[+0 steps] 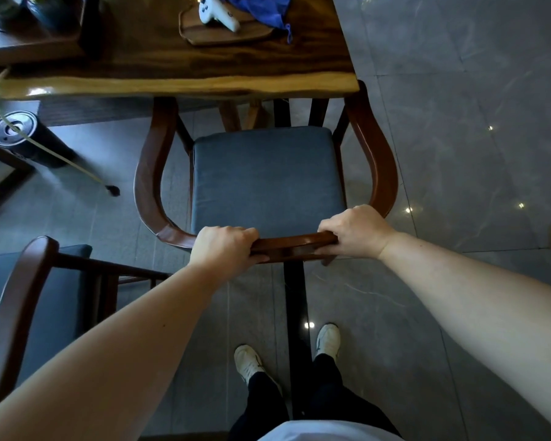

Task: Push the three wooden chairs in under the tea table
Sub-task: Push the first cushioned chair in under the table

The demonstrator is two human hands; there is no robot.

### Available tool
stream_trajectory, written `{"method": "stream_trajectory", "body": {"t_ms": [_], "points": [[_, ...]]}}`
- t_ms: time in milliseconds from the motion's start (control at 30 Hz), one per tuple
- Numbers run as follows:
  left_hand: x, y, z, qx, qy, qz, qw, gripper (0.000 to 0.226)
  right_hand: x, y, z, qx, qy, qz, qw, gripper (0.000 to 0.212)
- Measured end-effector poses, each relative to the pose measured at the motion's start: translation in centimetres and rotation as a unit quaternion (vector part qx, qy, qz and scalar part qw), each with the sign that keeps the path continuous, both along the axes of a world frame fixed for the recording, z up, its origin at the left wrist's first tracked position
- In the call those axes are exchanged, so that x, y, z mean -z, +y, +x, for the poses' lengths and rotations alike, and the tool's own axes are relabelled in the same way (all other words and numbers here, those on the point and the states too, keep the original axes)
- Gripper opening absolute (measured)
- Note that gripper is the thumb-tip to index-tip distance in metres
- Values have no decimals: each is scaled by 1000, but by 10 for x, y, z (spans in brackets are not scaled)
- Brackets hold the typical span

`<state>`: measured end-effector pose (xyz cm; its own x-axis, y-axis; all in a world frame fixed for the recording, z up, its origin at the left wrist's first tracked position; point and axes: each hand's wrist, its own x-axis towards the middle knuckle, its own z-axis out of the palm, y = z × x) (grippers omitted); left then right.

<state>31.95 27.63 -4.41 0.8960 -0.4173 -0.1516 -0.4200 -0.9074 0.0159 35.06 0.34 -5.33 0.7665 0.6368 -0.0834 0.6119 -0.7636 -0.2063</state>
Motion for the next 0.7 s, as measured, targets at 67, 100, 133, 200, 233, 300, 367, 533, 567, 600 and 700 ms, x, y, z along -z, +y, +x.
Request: {"method": "stream_trajectory", "body": {"t_ms": [67,100,133,200,233,300,367,533,567,600,700], "points": [[0,1,0,4,-3,-2,1000,46,-3,1,-1,10,16,-15,1000,39],[0,2,1,6,-3,-3,1000,46,-4,3,-2,18,27,-25,999,39],[-1,2,1,6,0,-2,1000,46,-6,4,-3,27,38,-33,998,38],[-3,0,1,-4,9,3,1000,45,-7,7,-5,46,63,-45,996,36],[-3,-1,0,-12,16,6,1000,44,-8,8,-7,56,79,-50,994,35],[-6,-4,-1,-28,27,5,999,45,-9,10,-11,72,102,-50,991,40],[-8,-4,-4,-31,30,2,999,53,-12,10,-14,77,111,-44,990,59],[-18,3,-20,-6,4,24,1000,83,-21,17,-23,-14,80,-76,994,90],[-22,5,-25,-11,3,35,999,86,-24,21,-23,-27,66,-75,995,91],[-25,8,-30,-17,-1,43,999,87,-26,26,-22,-40,55,-68,995,92],[-35,20,-51,-62,-6,52,997,85,-36,49,-12,-82,31,-33,996,93]]}}
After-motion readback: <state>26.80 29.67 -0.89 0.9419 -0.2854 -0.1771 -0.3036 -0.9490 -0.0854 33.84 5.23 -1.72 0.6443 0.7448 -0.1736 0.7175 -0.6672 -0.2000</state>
